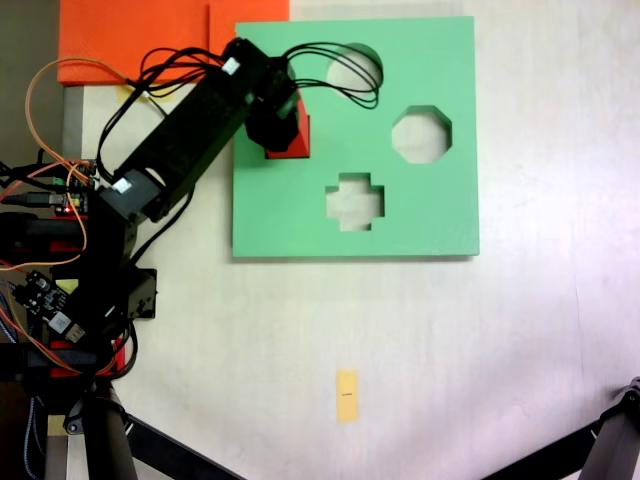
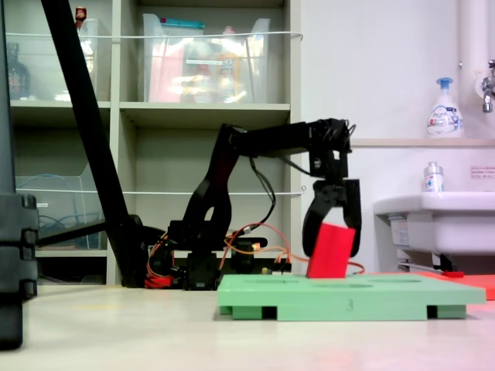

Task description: Put the square block into the corresponding hole

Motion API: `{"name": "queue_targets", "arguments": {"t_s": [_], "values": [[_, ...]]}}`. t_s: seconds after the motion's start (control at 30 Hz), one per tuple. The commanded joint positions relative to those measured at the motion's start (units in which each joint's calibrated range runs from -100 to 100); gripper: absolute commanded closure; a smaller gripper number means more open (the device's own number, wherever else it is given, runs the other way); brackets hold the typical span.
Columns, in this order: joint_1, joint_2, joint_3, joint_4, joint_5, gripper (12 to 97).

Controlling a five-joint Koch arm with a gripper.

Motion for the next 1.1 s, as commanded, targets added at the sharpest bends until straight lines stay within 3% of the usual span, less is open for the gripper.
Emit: {"name": "queue_targets", "arguments": {"t_s": [0.0, 0.17, 0.23, 0.3, 0.37, 0.43, 0.67, 0.8, 0.9, 1.0, 1.07], "values": [[0.05, 0.71, 4.56, -4.31, 0.29, 95.0], [-0.05, 5.46, 4.66, -4.31, 0.29, 94.2], [-0.1, 7.41, 4.56, -4.31, 0.29, 88.2], [-0.15, 8.95, 4.56, -4.31, 0.29, 72.6], [-0.15, 9.23, 4.56, -4.31, 0.24, 48.3], [-0.24, 7.97, 4.56, -4.31, 0.24, 40.0], [-0.68, -4.04, 4.36, -4.31, -0.24, 38.1], [-0.59, -24.57, 4.56, -4.31, -4.0, 38.5], [-0.49, -40.91, 5.06, -4.31, -6.2, 45.0], [-2.34, -59.35, 4.26, -4.31, -17.92, 45.0], [-7.03, -67.87, 4.26, -4.31, -31.16, 45.0]]}}
